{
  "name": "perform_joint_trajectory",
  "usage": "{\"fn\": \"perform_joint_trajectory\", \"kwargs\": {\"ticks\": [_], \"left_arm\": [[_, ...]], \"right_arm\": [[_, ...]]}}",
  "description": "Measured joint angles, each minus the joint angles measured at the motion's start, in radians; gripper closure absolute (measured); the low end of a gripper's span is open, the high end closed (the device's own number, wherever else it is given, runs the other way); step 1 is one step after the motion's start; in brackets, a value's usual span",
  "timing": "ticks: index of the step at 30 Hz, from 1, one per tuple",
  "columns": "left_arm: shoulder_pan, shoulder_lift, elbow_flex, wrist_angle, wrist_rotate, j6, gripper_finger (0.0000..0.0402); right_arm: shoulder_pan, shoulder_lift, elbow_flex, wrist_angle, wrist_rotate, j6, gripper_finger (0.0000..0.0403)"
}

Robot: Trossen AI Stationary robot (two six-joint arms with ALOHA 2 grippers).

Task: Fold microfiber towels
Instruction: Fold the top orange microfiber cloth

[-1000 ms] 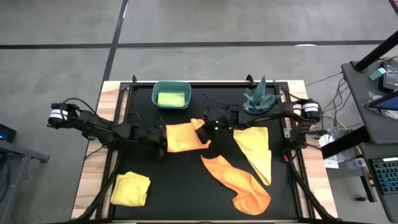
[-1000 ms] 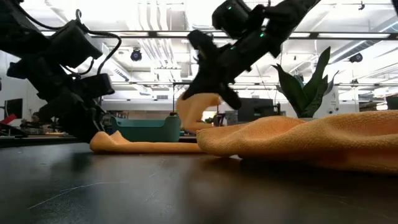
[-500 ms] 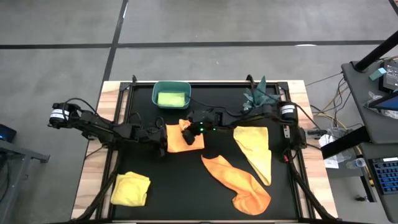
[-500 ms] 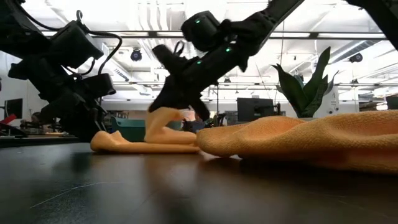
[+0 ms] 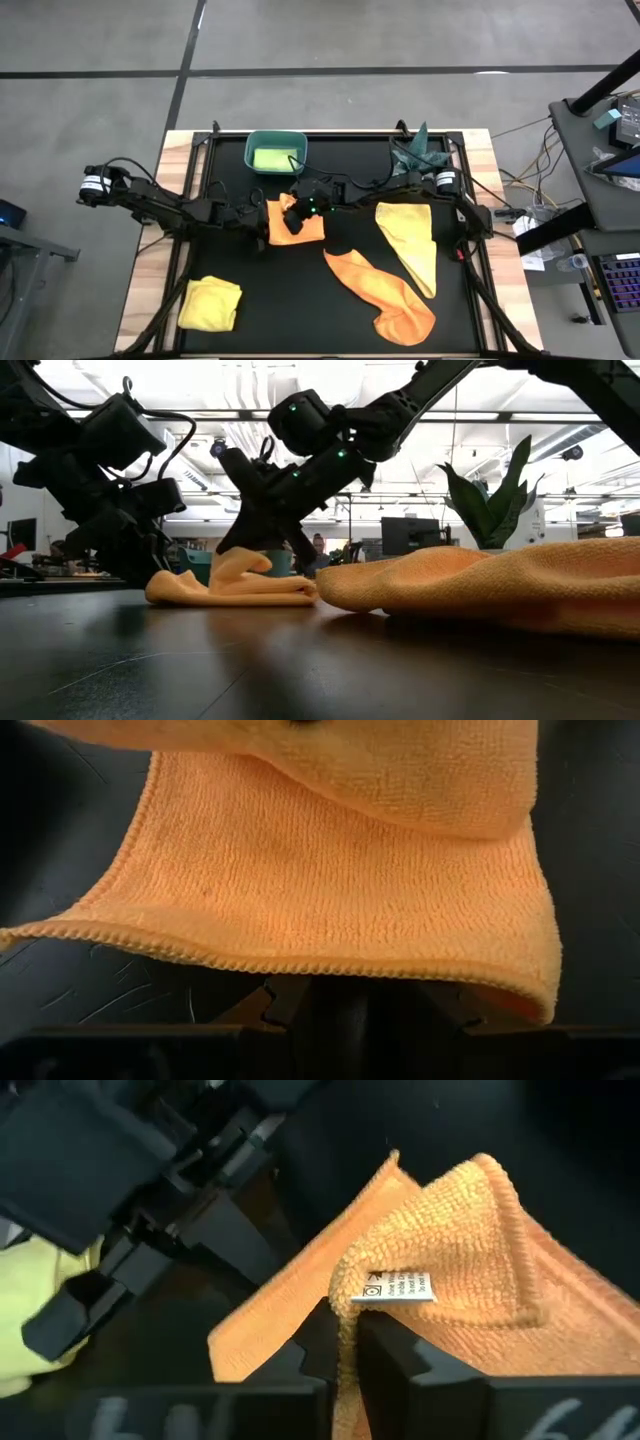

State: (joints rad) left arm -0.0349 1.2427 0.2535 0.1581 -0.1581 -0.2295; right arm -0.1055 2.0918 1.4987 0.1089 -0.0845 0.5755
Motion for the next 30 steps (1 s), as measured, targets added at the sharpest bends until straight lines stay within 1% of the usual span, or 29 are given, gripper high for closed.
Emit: {"fn": "perform_joint_trajectory", "kwargs": {"ticks": [3, 10, 15, 19, 25, 28, 30], "left_arm": [[0.000, -0.001, -0.001, 0.008, 0.000, 0.000, 0.0306], [0.000, -0.002, 0.003, 0.012, 0.001, 0.000, 0.0306], [-0.001, -0.016, 0.005, 0.003, 0.012, 0.000, 0.0306], [-0.001, -0.059, 0.010, -0.052, 0.020, 0.000, 0.0306], [-0.001, -0.165, 0.032, -0.222, 0.029, -0.002, 0.0306], [-0.001, -0.219, 0.044, -0.301, 0.031, -0.006, 0.0306], [-0.001, -0.260, 0.046, -0.345, 0.036, -0.024, 0.0306]], "right_arm": [[0.000, 0.000, 0.000, 0.001, 0.006, -0.002, 0.0350], [0.000, 0.000, 0.000, 0.001, 0.007, -0.040, 0.0263], [0.000, 0.000, 0.000, 0.001, 0.007, -0.059, 0.0225], [0.003, 0.000, 0.003, 0.001, 0.005, -0.095, 0.0213], [0.013, -0.015, 0.013, -0.003, -0.013, -0.195, 0.0216], [0.020, -0.048, 0.013, -0.064, -0.046, -0.297, 0.0223], [0.030, -0.079, 0.013, -0.146, -0.048, -0.383, 0.0228]]}}
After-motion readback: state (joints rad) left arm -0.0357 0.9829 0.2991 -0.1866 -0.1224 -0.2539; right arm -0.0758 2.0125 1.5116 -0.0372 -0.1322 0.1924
